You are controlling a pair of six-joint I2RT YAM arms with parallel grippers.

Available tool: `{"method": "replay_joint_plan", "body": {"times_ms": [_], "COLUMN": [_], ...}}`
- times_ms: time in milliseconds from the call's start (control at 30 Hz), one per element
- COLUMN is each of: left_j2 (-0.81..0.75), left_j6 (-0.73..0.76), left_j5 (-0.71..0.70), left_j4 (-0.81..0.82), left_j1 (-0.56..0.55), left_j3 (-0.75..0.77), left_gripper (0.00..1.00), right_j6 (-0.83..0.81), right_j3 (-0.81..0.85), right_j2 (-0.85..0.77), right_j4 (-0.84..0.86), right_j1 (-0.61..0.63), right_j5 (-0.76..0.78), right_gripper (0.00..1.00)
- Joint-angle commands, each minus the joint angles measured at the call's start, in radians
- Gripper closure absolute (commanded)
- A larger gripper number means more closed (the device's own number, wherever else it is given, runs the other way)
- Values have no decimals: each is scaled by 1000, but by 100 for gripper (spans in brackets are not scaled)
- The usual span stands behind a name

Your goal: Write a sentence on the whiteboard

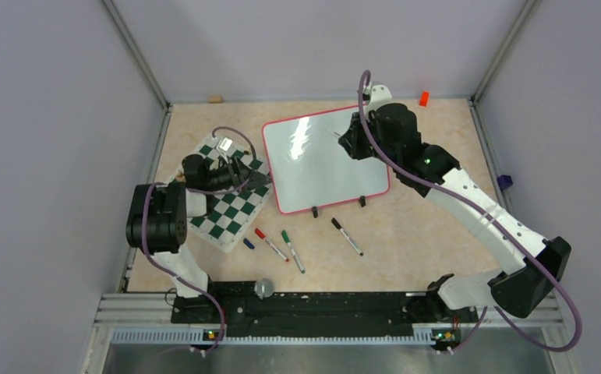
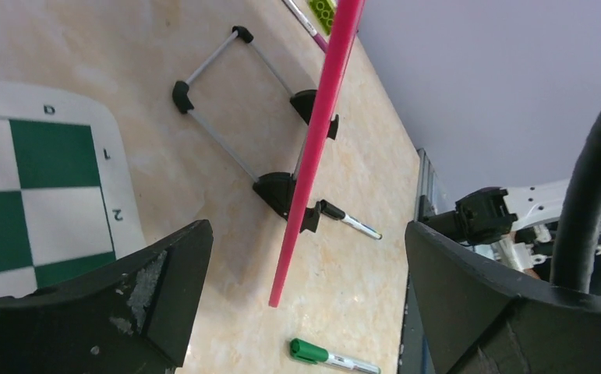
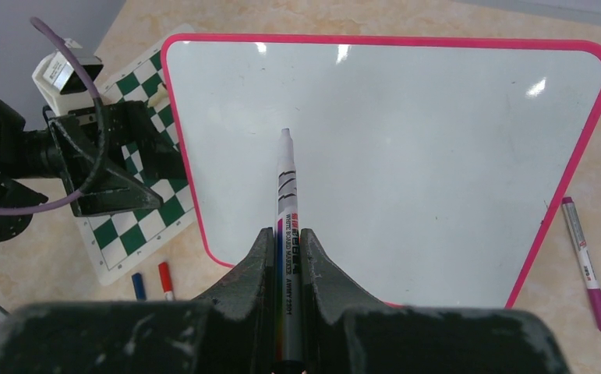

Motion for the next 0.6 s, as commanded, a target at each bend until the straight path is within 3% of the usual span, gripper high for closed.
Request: {"method": "replay_joint_plan", "body": {"times_ms": [0,167,567], "left_j2": [32,142,214], "left_j6": [-84,-110,10], "left_j5": [19,-21,76], "left_j4": [351,705,715], "left_j1": [-3,-7,-37], "left_j3": [-17,-56,4], "left_gripper": [1,10,24], "right_j6": [-26,-51,-91], "right_j3": [3,12,31], "right_j2": [-3,7,23], "right_j4": [57,58,46], "right_j1": [-4,-5,-4], "right_j5": [18,26,37], "right_gripper": [100,100,100]}}
